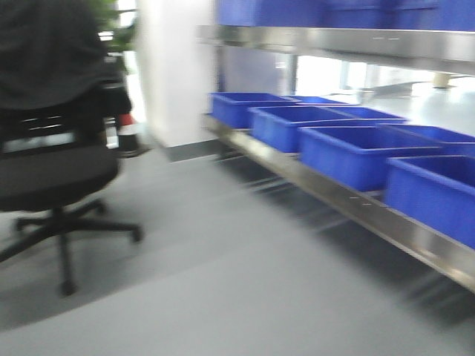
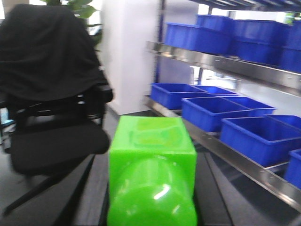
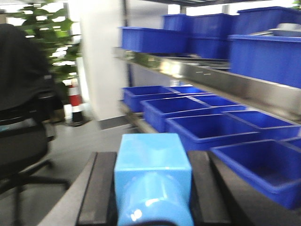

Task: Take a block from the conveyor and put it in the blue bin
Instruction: 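Drive the base from the conveyor to the shelf of blue bins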

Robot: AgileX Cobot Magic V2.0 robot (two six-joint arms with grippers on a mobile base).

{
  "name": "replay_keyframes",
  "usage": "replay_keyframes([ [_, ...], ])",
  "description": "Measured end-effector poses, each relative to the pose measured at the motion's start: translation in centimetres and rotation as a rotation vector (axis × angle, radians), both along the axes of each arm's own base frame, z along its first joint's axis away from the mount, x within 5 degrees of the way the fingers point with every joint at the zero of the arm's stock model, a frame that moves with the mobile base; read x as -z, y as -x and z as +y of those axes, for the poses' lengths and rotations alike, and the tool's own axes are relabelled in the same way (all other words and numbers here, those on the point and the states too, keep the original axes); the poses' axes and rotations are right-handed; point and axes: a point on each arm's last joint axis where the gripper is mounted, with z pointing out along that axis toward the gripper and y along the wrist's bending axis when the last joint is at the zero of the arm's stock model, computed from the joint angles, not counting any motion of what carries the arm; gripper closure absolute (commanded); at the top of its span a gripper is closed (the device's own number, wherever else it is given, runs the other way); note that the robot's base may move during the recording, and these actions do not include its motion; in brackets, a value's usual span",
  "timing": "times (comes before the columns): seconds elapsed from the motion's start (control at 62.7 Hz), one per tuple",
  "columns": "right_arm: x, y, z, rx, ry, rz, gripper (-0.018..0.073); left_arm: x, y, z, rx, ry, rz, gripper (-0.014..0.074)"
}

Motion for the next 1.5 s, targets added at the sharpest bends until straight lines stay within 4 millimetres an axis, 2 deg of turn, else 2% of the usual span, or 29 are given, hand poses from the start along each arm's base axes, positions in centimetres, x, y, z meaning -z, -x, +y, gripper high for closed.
replay_keyframes([
  [1.499, 0.00, 0.00, 0.00, 0.000, 0.000, 0.000, 0.0721, 0.00, 0.00, 0.00, 0.000, 0.000, 0.000, 0.0708],
])
